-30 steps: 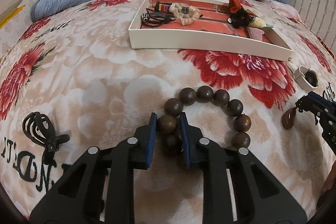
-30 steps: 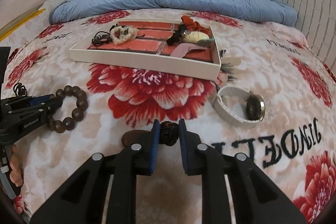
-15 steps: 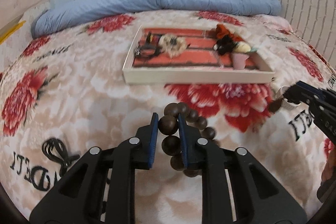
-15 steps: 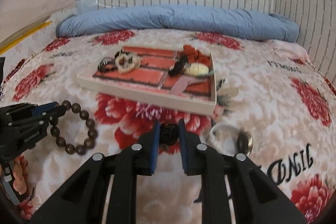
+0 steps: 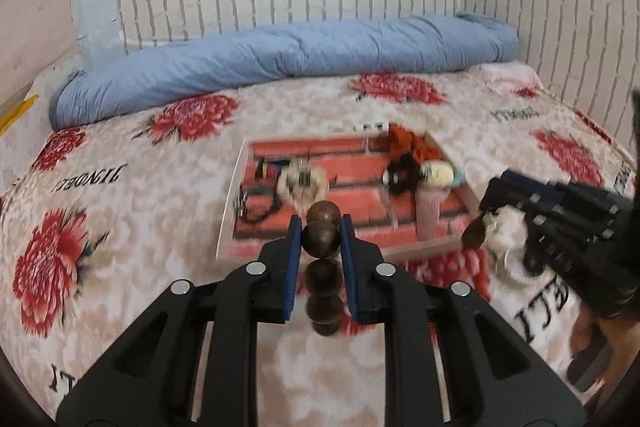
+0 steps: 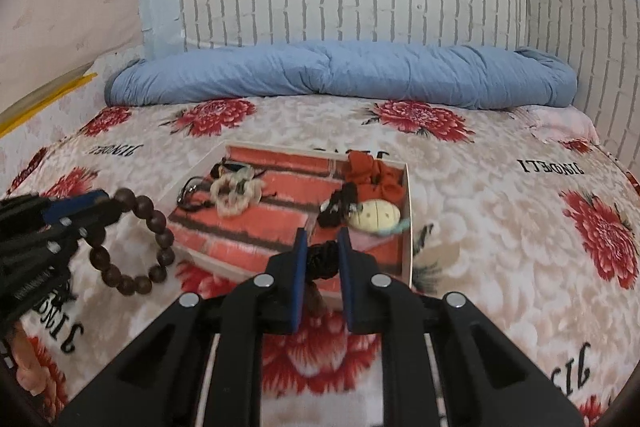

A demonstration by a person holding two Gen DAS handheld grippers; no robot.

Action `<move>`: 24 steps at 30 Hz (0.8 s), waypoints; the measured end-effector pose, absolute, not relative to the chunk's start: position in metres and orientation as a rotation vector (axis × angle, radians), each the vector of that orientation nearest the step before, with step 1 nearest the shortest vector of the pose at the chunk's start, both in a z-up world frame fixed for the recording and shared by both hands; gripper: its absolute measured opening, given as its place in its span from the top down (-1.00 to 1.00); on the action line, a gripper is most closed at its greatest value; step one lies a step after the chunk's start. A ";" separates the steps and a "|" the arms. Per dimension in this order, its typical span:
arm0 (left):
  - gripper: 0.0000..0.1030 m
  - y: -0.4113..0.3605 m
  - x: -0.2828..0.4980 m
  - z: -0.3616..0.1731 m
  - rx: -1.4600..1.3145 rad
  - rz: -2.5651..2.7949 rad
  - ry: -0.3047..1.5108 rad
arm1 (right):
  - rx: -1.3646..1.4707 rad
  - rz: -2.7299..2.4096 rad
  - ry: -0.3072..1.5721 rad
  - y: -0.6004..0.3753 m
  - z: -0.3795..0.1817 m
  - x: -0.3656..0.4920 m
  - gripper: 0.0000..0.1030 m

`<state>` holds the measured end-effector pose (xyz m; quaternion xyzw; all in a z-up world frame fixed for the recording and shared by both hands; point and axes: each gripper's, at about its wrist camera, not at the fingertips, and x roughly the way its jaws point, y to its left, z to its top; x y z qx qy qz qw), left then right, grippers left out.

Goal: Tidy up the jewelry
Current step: 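Carry the bead bracelet and knotted charm over the tray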

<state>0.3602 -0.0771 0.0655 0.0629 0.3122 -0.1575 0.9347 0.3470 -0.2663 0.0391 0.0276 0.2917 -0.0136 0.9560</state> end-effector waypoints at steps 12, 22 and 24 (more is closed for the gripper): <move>0.65 -0.100 0.439 0.045 0.108 -0.354 0.661 | 0.113 -0.036 0.621 -0.290 0.001 0.408 0.71; 0.65 -0.086 0.484 -0.011 0.114 -0.283 0.745 | 0.094 -0.064 0.626 -0.294 -0.019 0.428 0.71; 0.65 -0.082 0.489 -0.018 0.110 -0.266 0.758 | 0.097 -0.074 0.637 -0.295 -0.024 0.430 0.71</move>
